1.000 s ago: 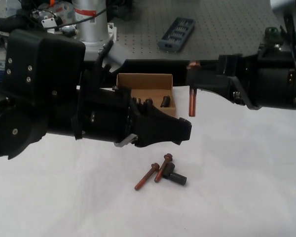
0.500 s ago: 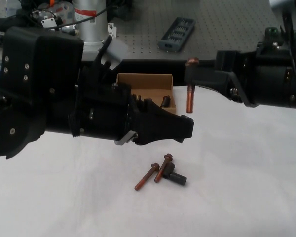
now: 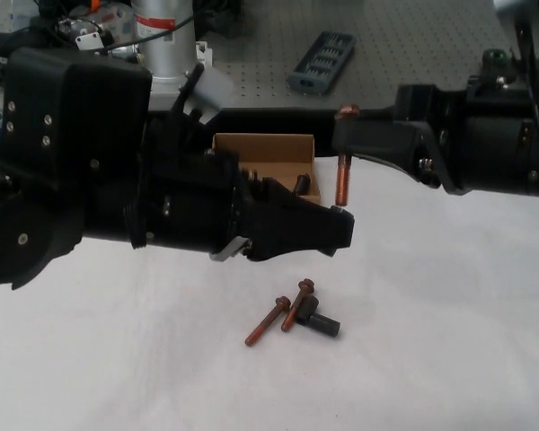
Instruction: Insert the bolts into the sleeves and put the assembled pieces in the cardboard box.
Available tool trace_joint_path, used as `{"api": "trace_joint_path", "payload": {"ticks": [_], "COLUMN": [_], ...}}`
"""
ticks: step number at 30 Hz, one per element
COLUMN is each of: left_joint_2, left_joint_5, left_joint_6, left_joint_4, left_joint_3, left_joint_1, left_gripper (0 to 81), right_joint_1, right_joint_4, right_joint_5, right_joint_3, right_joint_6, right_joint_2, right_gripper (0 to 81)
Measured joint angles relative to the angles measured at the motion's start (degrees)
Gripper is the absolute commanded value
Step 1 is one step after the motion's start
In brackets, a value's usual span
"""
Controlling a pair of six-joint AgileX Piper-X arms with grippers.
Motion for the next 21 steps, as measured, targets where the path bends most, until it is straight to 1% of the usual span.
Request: {"api": "trace_joint_path", "payload": {"ticks": [11, 21], "left_joint_2": [0.0, 0.0], "left_joint_5": [0.0, -2.2], "left_joint_6": [-1.2, -1.3], "left_joint_4": [-2.2, -3.5], "left_joint_3": [0.3, 0.3], "left_joint_1": [0.0, 0.0], "left_gripper": [0.6, 0.6], "right_joint_1": [-0.4, -0.5], "right_joint_4": [-0.7, -0.5], "right_joint_5": [-0.4, -0.4], "right_joint_3": [0.0, 0.0], "right_joint_6": [2.4, 6.7], "right_joint_2": [0.0, 0.3], "right_gripper": [2.8, 2.8]}}
